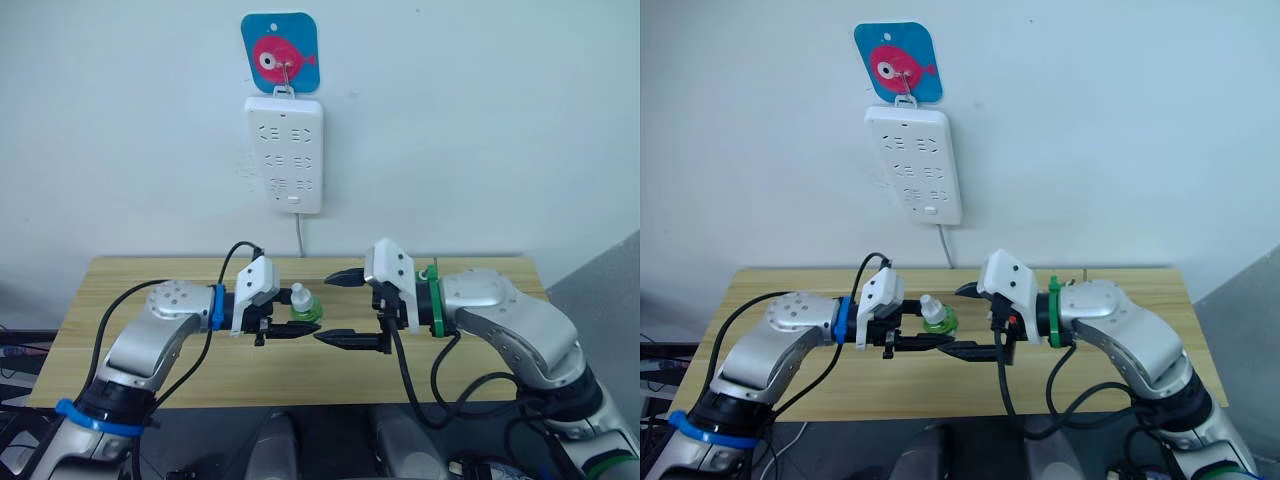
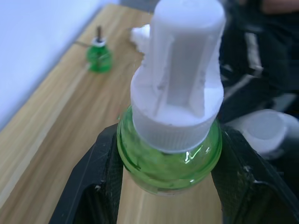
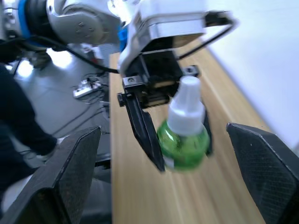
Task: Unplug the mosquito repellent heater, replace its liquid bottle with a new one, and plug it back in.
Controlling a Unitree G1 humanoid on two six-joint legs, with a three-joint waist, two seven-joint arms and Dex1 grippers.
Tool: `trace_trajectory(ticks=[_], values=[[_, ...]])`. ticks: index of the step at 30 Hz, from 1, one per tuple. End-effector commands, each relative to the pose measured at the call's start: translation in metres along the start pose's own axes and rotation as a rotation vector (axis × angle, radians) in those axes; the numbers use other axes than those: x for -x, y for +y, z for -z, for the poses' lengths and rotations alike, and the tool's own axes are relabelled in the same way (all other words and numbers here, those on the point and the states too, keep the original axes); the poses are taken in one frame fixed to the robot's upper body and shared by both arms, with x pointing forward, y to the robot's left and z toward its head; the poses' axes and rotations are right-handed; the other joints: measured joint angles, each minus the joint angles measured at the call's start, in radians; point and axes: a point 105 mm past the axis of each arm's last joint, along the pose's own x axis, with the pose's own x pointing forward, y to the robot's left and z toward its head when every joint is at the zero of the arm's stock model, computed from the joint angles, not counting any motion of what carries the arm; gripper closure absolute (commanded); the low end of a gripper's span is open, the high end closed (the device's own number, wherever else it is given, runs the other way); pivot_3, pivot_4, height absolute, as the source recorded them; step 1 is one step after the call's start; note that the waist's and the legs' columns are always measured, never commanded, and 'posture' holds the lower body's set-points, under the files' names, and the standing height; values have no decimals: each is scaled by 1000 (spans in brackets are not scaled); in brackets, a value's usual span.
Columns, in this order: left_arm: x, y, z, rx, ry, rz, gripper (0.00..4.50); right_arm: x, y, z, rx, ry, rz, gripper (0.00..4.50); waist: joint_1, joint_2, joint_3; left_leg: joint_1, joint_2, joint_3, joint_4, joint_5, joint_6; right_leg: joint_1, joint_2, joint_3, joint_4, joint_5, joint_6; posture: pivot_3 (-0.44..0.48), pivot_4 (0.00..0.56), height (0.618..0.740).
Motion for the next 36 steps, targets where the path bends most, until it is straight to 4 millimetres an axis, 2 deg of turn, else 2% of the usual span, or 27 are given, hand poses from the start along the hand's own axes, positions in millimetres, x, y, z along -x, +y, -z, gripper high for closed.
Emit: trace_trajectory(ticks=[1,7,8,10,17,18,27,29,31,35,36], values=[[-5,-6,-10,-55,19,78,2270,-8,3,-6,-28,-15,-25,0,-6,0,-1,0,0,-1,0,0,0,0,0,-1,0,0,0,-190,147,724],[-7,-3,-15,-78,14,87,2270,-16,-1,-6,-82,-41,-6,0,-15,1,-1,-3,0,-8,0,1,-1,-1,0,-8,1,0,-1,-187,143,724],[-7,-2,-16,-80,12,85,2270,-16,-1,-7,-92,-51,-9,180,-15,1,-1,-4,0,-9,0,1,-2,-1,0,-9,1,0,-1,-185,142,724],[-6,-1,-18,-82,6,80,2270,-16,-1,-8,-98,-59,-11,620,-15,1,-1,-5,0,-11,1,2,-3,-1,0,-11,2,0,-1,-182,139,724],[-3,-2,-29,-56,-64,70,2270,-16,0,-3,-71,-40,-15,3166,-16,2,-3,-6,-1,-14,3,3,-4,-1,0,-13,4,0,-1,-178,135,724],[-3,-3,-30,-48,-71,71,2270,-16,0,-4,-67,-42,-14,3415,-17,2,-3,-6,-1,-14,3,3,-4,-1,0,-13,4,0,-1,-178,135,724],[7,-7,-42,-28,-216,77,2270,-10,-4,-17,-35,-109,-5,3406,-27,2,-5,-6,-2,-16,4,7,-7,-3,-1,-14,13,-1,-2,-172,113,724],[9,-2,-39,3,-210,59,2270,-7,-4,-21,-32,-129,-4,3406,-27,2,-7,-5,-2,-16,4,8,-8,-3,0,-14,15,-1,-2,-172,113,724],[10,0,-37,10,-188,56,1495,-4,-4,-24,-36,-146,-3,3406,-28,2,-10,-5,-2,-17,4,9,-8,-3,0,-14,16,-1,-2,-172,113,724],[13,5,-36,29,-181,27,387,1,-4,-28,-47,-175,2,3406,-29,2,-18,-4,-2,-17,4,10,-8,-3,0,-14,17,0,-2,-174,105,724],[14,5,-36,66,-189,35,356,2,-5,-30,-54,-187,4,3406,-29,2,-20,-4,-2,-17,4,10,-8,-3,0,-14,17,0,-2,-176,100,724]])
